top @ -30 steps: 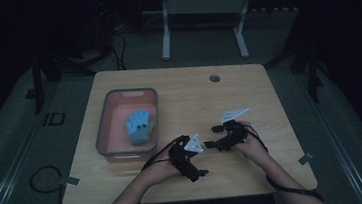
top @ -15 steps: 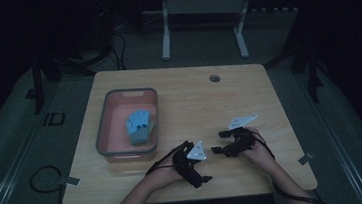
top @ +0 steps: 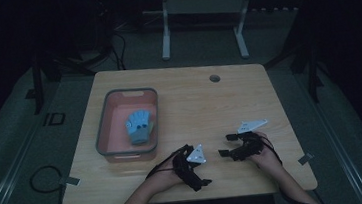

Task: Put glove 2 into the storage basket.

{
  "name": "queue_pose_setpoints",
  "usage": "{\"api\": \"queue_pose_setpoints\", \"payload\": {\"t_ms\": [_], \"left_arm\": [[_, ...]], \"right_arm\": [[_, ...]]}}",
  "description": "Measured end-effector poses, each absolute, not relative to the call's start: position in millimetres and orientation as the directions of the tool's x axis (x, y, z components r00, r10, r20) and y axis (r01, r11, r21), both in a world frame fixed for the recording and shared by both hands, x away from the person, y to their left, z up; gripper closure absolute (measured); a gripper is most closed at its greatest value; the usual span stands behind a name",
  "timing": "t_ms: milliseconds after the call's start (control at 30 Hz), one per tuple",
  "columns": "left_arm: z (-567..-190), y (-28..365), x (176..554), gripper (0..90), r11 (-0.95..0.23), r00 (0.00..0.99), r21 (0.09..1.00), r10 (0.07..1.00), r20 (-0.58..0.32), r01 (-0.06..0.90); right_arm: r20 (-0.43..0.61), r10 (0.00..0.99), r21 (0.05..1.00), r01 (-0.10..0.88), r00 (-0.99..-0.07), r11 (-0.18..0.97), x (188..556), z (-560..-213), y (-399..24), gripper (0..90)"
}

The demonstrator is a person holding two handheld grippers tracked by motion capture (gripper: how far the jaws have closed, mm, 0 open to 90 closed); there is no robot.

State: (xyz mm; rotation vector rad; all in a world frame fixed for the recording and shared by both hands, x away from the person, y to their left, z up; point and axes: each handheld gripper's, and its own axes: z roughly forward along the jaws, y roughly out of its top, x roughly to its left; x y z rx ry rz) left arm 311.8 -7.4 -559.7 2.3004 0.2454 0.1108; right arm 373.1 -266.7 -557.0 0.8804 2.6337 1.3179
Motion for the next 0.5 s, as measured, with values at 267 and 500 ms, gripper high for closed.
{"api": "queue_pose_setpoints", "payload": {"t_ms": [267, 500], "left_arm": [[-562.4, -6.7, 309.6, 2.5, -0.646, 0.972, 0.747, 0.235, -0.001, 0.157], [-562.7, -4.8, 309.2, 2.5, -0.644, 0.972, 0.751, 0.233, 0.007, 0.149]], "right_arm": [[0.161, 0.536, 0.756, 0.453, -0.829, 0.473, 372.6, -559.4, -270.0, 16.9], [0.147, 0.538, 0.753, 0.447, -0.83, 0.483, 372.1, -560.9, -268.6, 16.9]]}}
